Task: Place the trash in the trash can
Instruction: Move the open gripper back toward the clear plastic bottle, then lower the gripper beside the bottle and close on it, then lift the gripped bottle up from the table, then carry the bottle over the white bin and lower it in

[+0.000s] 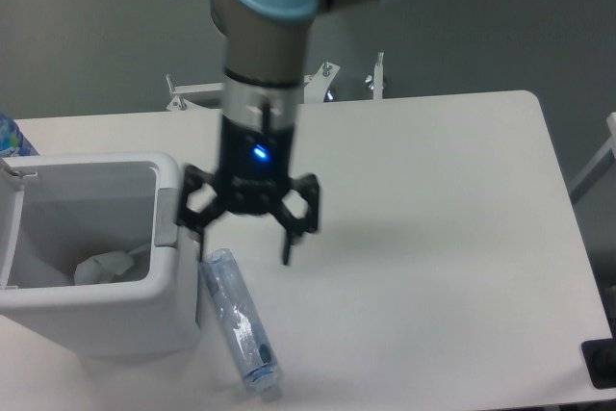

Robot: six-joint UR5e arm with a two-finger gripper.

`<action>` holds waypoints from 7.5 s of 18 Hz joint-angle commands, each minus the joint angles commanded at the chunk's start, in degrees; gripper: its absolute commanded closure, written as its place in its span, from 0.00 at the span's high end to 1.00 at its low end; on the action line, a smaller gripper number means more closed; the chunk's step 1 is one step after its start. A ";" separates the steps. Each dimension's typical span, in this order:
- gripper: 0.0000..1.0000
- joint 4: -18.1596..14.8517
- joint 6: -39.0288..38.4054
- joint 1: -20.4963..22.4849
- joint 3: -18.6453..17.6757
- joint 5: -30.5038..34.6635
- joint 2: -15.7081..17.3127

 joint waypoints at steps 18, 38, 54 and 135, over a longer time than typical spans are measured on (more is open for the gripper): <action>1.00 0.00 -0.62 0.00 1.68 11.51 -10.82; 1.00 0.00 -6.85 -5.71 4.93 11.60 -19.18; 1.00 0.09 -7.12 -8.87 8.01 13.71 -24.01; 0.32 8.61 -9.84 -6.14 23.12 6.42 -0.46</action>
